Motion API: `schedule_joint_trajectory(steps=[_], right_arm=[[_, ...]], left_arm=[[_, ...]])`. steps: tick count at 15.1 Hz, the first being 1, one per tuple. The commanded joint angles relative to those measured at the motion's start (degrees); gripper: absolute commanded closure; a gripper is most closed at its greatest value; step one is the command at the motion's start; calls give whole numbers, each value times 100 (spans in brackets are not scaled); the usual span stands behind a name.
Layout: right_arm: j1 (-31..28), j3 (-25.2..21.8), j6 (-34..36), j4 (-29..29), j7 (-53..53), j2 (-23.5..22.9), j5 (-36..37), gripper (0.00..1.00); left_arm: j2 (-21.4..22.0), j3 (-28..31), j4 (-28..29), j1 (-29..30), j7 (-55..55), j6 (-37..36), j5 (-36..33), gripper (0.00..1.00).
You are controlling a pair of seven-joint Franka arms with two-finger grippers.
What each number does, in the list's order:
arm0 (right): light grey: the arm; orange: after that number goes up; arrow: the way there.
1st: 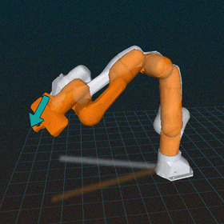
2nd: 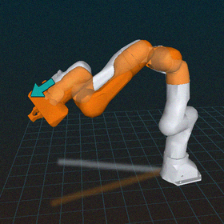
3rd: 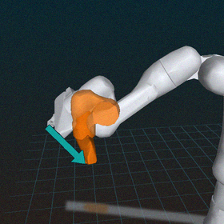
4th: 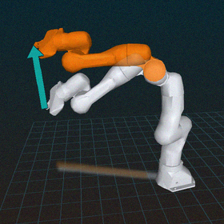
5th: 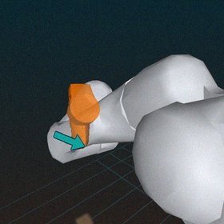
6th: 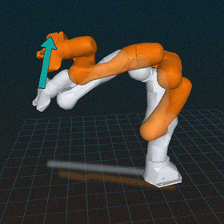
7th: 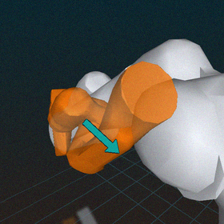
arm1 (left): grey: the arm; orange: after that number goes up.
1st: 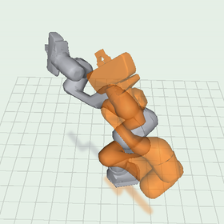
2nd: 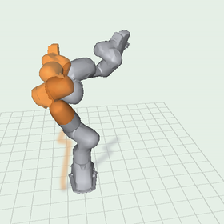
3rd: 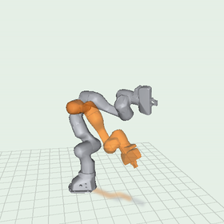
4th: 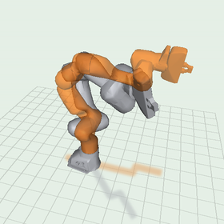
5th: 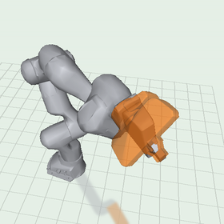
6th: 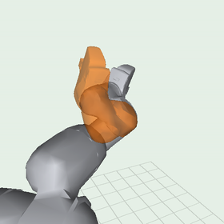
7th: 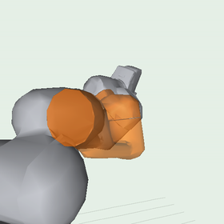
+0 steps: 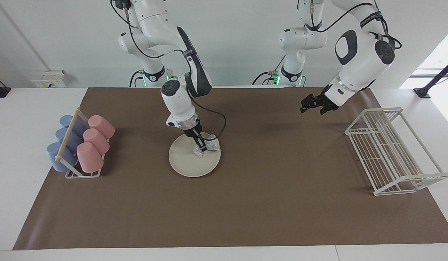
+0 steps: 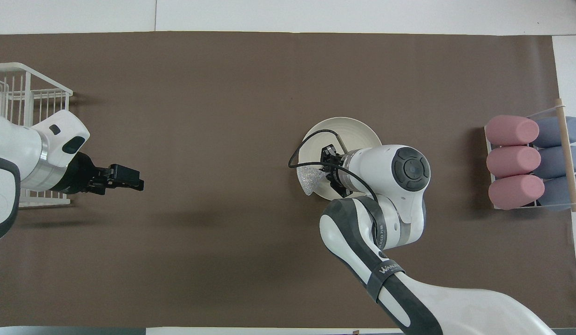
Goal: Wipe plate with sponge
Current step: 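Rub the held sponge over the plate with the right gripper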
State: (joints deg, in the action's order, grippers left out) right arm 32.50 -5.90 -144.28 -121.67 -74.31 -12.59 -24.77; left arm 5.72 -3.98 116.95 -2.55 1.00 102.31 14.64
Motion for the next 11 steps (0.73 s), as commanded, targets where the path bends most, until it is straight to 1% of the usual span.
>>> schedule_joint_trajectory(steps=[1,2,4,6,8,10,11], right_arm=[[-77,-34,1126,239,-425,730,7,100],[-86,-43,1435,327,-557,906,85,100],[-95,-34,2068,555,-873,1301,584,100],[-77,-25,2735,853,-1294,1592,1024,100],[-25,10,3316,1248,-1812,1672,1272,100],[45,62,3512,1539,-2575,1611,1333,100],[246,63,3512,1584,-2901,1593,1438,100]], left_arm=[[-1,-41,-75,18,119,35,-119,0],[-1,-50,-76,18,163,26,-111,0],[-1,-50,-84,53,172,-9,108,0],[-1,-33,-67,105,198,-27,896,0],[8,-33,-41,228,234,-123,1670,0],[8,-33,-5,229,365,-141,2373,0],[8,-33,3,229,444,-150,2812,0]])
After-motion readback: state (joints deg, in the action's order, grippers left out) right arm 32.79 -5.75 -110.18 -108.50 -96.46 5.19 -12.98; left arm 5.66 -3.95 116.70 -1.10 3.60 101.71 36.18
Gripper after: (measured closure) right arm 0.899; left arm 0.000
